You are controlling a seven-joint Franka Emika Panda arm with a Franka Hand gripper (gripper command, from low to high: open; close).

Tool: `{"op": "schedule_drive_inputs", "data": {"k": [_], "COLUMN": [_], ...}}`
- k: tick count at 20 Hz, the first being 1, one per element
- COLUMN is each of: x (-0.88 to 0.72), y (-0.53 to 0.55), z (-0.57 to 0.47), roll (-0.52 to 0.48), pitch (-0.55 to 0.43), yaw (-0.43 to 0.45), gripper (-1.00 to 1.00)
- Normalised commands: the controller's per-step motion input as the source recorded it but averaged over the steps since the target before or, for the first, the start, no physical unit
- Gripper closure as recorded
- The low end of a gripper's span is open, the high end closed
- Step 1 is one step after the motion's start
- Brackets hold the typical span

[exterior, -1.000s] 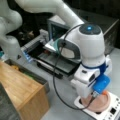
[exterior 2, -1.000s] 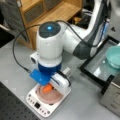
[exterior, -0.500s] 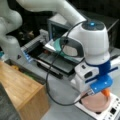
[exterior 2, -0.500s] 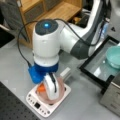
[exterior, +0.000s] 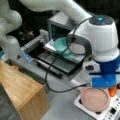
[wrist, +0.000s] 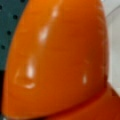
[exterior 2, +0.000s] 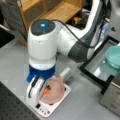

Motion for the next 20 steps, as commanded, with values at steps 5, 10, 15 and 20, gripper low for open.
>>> {"op": "schedule_drive_inputs", "data": {"k": [5, 10, 15, 20], "x": [0.47, 0.26, -0.04, -0.33], "y": [-0.12, -0.09, 0.09, 0.14], "z": [0.34, 0.25, 0.23, 0.09], "roll": [0.105, 0.039, 0.016, 0.027], "pitch": [0.283, 0.218, 0.214, 0.235], "yaw": [-0.662, -0.714, -0.459, -0.071], "gripper": [1.0, 1.0, 1.0, 1.0]}}
